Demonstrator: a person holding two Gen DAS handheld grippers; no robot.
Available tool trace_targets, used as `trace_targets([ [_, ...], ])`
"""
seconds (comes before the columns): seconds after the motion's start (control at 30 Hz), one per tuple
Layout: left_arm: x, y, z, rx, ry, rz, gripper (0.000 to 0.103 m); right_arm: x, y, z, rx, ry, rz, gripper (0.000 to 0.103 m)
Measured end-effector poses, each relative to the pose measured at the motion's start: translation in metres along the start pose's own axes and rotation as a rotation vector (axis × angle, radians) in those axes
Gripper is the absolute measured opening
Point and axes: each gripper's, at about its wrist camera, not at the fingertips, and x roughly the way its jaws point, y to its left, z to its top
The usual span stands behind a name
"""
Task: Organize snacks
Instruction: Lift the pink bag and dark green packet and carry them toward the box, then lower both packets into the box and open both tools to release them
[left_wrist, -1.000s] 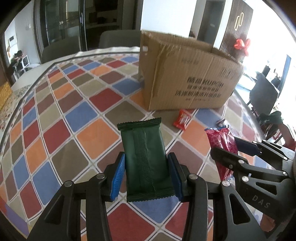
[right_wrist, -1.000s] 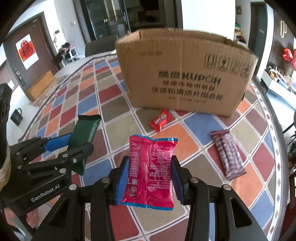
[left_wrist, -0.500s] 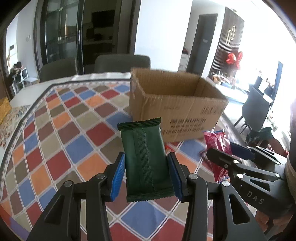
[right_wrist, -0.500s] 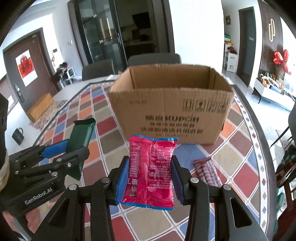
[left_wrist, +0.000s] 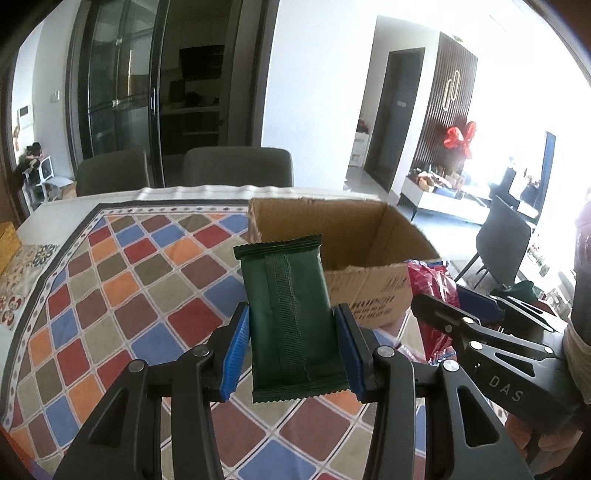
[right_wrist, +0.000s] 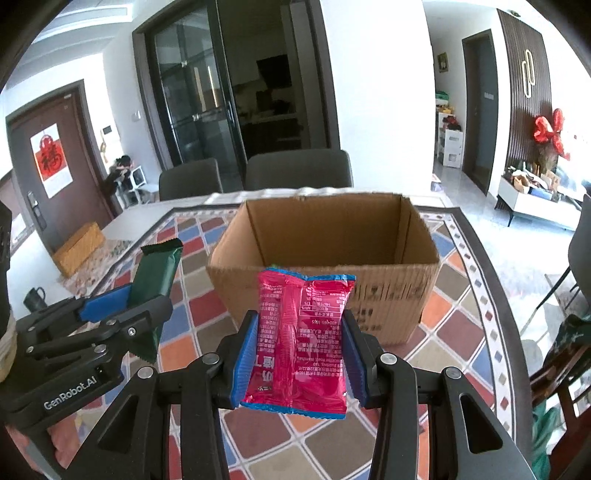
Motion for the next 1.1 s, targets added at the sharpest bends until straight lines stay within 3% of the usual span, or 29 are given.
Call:
trace_targets([
  [0.47, 0.020, -0.008, 0.043, 0.000, 0.024, -0.060, 0.045, 0.007, -0.012, 0.044, 0.003, -0.036, -0.003, 0.044],
  [1.1, 0.088, -0.017, 0.095, 0.088, 0.116, -0.052, 0.045, 0.052, -0.034, 0.095, -0.014, 0.037, -0.073, 0.044],
])
